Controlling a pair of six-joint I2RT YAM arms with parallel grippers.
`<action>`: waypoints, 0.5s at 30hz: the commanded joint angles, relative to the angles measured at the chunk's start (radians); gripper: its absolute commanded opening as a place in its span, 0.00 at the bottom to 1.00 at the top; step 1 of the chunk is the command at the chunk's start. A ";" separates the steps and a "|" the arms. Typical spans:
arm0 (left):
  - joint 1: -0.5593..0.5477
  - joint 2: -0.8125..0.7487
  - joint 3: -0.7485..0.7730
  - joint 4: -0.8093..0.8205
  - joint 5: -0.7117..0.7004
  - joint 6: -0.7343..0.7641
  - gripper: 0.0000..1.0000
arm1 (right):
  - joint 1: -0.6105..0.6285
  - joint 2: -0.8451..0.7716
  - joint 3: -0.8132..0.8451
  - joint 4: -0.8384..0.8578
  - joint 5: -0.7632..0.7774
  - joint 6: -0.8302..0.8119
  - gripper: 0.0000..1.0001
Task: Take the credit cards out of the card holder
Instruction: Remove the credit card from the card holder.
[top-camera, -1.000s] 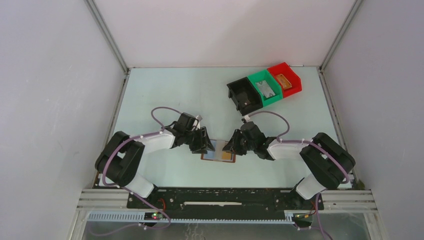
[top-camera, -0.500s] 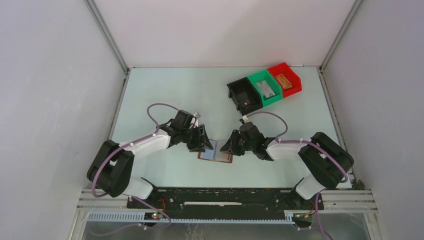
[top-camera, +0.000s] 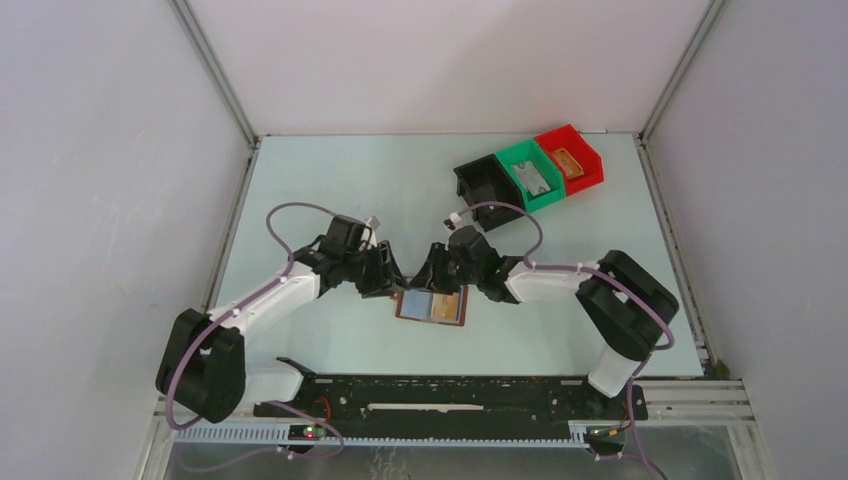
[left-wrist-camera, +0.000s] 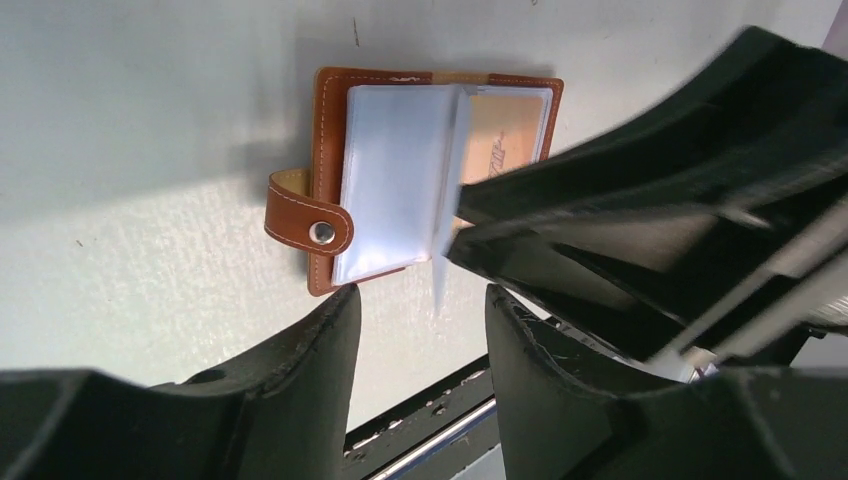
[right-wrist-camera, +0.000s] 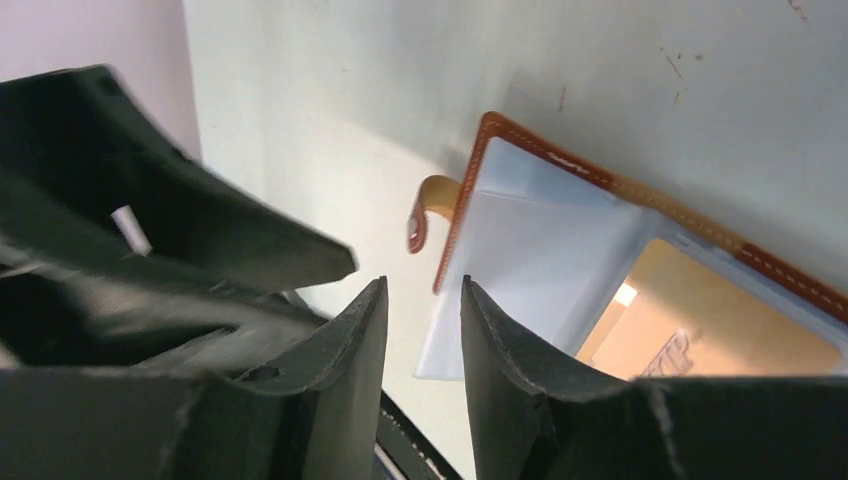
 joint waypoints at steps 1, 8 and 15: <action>0.010 -0.038 0.036 -0.006 0.006 0.019 0.54 | 0.009 0.101 0.044 0.011 -0.035 -0.006 0.42; 0.006 -0.049 -0.008 0.091 0.072 -0.036 0.54 | 0.004 0.134 0.067 -0.015 -0.047 -0.013 0.42; -0.027 -0.010 -0.003 0.146 0.096 -0.055 0.55 | -0.015 -0.030 -0.005 -0.012 0.017 -0.057 0.43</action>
